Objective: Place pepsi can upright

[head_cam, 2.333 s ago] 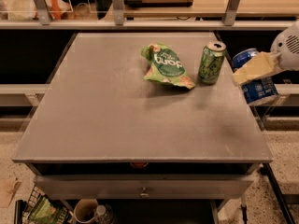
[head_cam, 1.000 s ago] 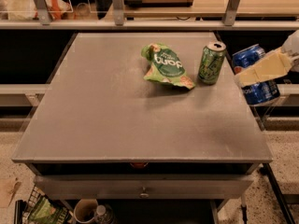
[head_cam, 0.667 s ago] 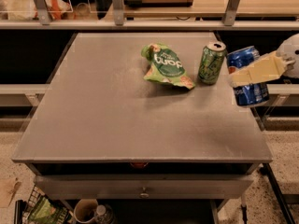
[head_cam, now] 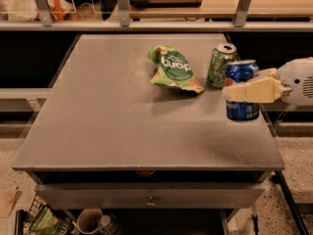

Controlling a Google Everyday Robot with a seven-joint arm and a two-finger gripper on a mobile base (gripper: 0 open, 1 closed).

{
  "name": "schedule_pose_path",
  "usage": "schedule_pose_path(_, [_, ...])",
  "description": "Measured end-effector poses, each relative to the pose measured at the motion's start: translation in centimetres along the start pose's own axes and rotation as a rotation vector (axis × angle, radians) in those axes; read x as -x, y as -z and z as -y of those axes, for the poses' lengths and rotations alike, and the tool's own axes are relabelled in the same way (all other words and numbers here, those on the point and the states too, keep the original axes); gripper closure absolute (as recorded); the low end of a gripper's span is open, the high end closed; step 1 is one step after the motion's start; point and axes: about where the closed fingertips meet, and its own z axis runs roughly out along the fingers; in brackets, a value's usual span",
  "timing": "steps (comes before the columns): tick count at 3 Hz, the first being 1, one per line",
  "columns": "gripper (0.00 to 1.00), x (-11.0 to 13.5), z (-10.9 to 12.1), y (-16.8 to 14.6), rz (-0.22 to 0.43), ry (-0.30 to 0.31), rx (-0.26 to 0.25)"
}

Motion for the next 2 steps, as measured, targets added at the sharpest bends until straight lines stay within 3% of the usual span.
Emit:
schedule_pose_path(1, [1.0, 0.0, -0.57, -0.83, 0.077, 0.079, -0.06])
schedule_pose_path(2, [1.0, 0.3, -0.21, -0.99, 0.089, 0.1, -0.082])
